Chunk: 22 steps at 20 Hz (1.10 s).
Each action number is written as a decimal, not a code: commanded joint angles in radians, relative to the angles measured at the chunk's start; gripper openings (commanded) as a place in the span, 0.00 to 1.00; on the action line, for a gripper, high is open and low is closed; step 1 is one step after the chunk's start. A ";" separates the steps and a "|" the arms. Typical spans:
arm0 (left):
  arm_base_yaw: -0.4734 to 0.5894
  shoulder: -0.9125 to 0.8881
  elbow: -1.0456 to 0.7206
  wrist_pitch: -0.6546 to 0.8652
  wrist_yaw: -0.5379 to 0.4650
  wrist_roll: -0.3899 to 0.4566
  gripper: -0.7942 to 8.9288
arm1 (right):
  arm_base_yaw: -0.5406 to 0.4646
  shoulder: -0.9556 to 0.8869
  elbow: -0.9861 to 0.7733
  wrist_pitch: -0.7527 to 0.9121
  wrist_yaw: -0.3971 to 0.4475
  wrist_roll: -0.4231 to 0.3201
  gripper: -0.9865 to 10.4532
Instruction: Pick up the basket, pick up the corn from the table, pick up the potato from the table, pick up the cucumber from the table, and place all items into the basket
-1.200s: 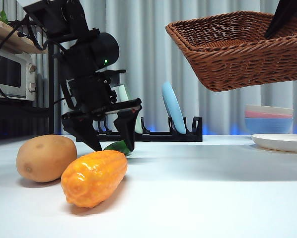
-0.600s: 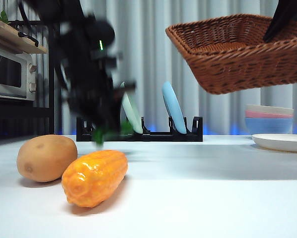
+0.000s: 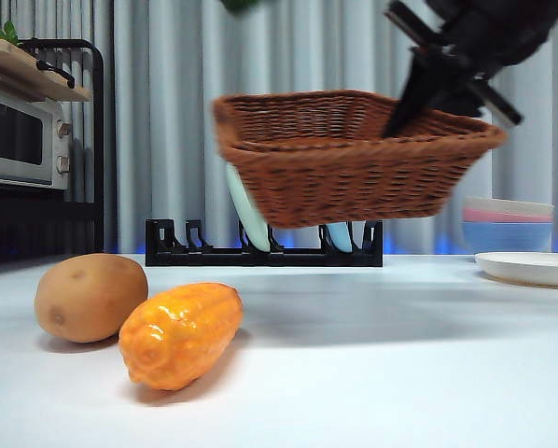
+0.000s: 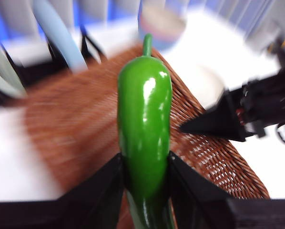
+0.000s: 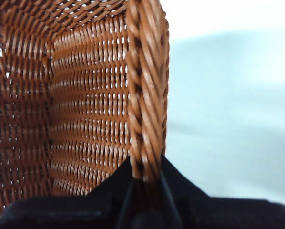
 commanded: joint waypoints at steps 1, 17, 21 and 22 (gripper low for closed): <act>-0.034 0.077 -0.011 0.014 -0.044 -0.019 0.07 | 0.042 0.005 0.009 0.038 -0.011 0.047 0.08; -0.053 -0.026 -0.011 -0.264 -0.063 0.013 0.70 | 0.013 0.005 0.009 0.052 -0.006 0.061 0.08; -0.053 -0.249 -0.011 -0.513 -0.098 0.010 0.70 | -0.057 0.005 0.009 0.052 -0.008 0.053 0.08; -0.053 -0.282 -0.011 -0.576 -0.114 0.003 0.70 | -0.071 0.005 0.009 0.052 -0.010 0.051 0.08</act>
